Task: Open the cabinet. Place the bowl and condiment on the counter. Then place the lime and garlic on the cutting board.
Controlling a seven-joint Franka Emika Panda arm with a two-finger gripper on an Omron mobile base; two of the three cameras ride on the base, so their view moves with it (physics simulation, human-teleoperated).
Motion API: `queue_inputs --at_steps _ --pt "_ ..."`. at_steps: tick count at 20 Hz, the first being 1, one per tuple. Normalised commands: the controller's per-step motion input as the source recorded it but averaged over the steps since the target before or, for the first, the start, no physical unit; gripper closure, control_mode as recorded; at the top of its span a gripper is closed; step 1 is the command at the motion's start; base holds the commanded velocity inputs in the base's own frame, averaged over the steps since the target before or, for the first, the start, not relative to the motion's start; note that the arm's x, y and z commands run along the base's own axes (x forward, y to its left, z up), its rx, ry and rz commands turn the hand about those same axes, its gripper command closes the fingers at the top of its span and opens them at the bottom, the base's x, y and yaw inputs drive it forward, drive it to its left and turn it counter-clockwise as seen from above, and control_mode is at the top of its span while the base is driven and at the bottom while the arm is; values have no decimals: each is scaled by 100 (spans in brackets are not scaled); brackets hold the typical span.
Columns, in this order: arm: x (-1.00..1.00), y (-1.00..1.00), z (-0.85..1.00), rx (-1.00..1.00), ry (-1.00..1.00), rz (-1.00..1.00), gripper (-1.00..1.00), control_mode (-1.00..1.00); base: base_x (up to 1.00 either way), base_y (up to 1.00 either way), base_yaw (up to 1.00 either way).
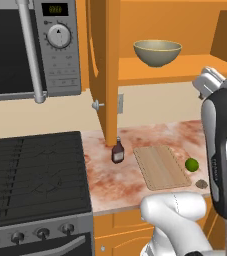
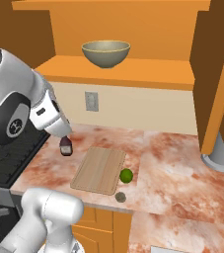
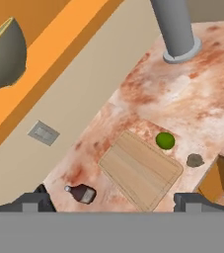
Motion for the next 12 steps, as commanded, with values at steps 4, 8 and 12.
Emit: queue_inputs --at_steps 4,8,12 --pt "0 -17 23 8 -2 -3 -100 -100 0 0 0" --pt "-1 -25 23 8 -1 0 -100 -100 0 0 0" --pt "-4 -21 21 6 -4 0 -100 -100 0 0 0"
